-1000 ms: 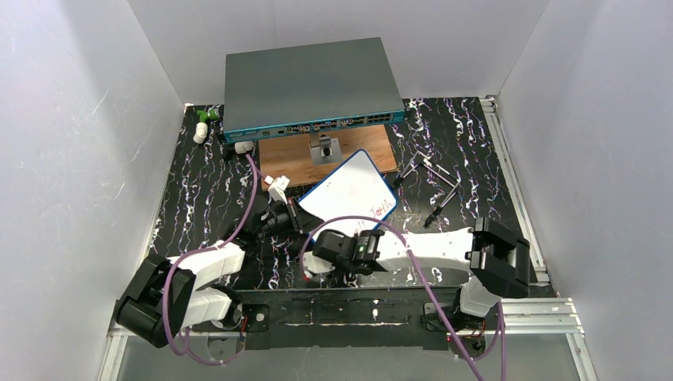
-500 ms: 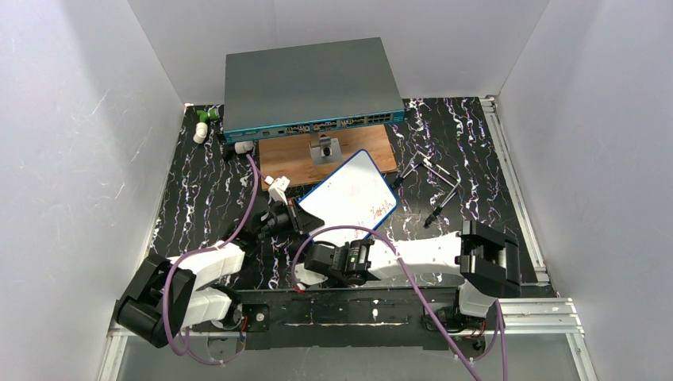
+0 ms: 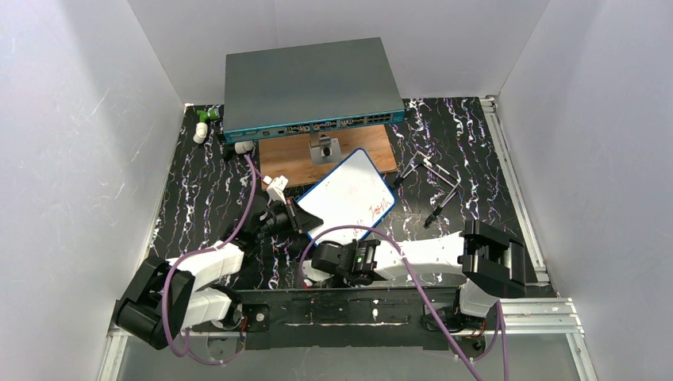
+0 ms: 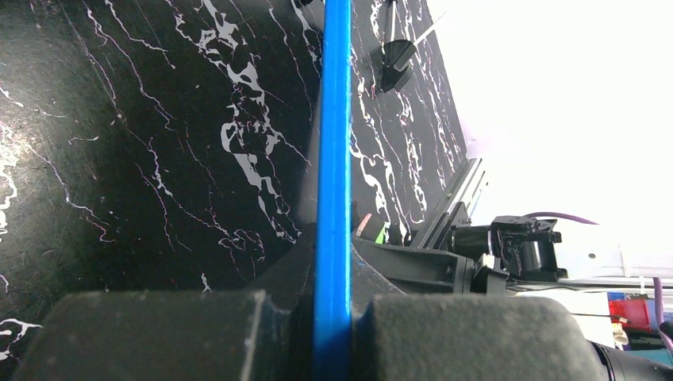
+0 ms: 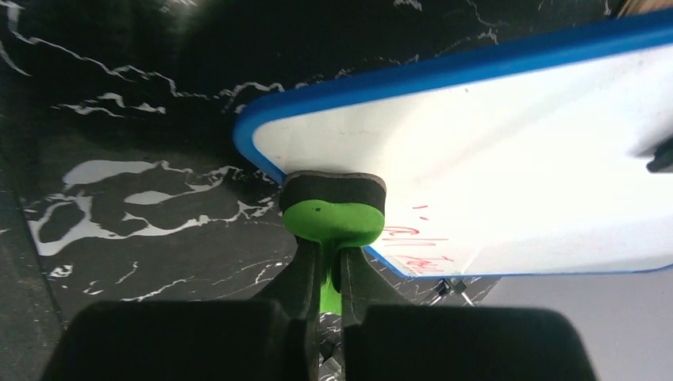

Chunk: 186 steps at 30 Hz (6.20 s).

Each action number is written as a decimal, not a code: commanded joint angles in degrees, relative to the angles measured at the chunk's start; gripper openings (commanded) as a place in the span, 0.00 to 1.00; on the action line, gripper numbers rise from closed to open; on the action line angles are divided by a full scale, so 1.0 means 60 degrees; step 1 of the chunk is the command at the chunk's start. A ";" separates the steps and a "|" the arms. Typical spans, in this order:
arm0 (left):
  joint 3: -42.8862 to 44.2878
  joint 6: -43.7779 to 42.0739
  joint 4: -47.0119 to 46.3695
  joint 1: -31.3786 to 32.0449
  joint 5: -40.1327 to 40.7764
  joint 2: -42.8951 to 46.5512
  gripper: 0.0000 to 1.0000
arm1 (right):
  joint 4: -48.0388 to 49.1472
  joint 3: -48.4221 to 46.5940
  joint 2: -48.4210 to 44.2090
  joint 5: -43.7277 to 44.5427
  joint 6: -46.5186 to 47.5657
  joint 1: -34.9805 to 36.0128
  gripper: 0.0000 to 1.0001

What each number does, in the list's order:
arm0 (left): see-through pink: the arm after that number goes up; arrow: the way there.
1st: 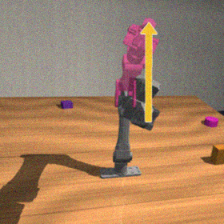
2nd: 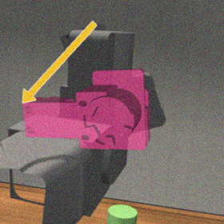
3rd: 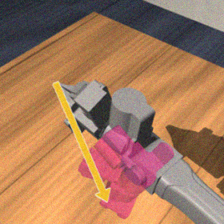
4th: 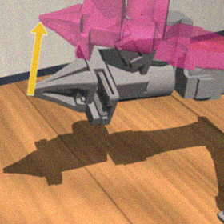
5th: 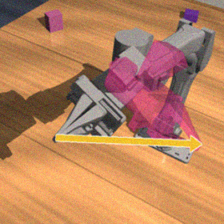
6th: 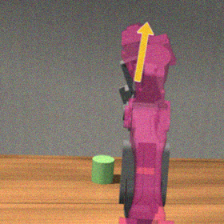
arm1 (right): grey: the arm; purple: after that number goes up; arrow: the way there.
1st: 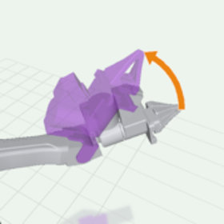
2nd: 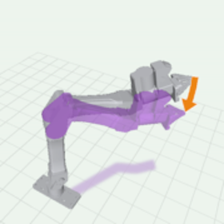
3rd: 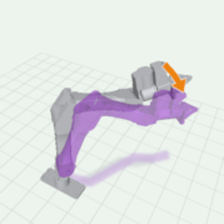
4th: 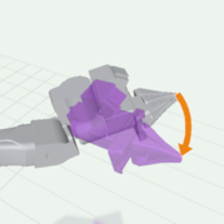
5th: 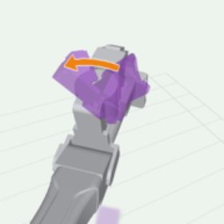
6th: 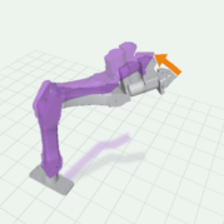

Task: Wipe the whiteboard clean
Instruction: Erase the whiteboard at the center of the board.

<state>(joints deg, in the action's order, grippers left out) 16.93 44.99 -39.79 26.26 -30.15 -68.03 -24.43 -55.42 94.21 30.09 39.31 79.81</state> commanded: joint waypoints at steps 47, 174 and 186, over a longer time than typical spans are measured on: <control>-0.0031 0.0688 -0.0052 0.0022 -0.1243 -0.0003 0.00 | 0.0344 0.0506 -0.1158 -0.1442 -0.0080 -0.1829 0.01; 0.0218 0.0738 -0.0191 -0.0084 -0.1928 -0.0189 0.00 | 0.1105 0.1338 -0.1282 -0.1465 0.0706 -0.2877 0.01; 0.0256 0.0968 -0.0370 -0.0085 -0.1812 -0.0145 0.00 | 0.0146 -0.0641 0.0173 -0.1941 -0.0194 0.0341 0.01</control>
<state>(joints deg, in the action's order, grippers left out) 16.97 47.48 -40.64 24.88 -35.55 -69.89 -25.87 -54.89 91.18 24.86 40.40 77.17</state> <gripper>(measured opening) 0.032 0.076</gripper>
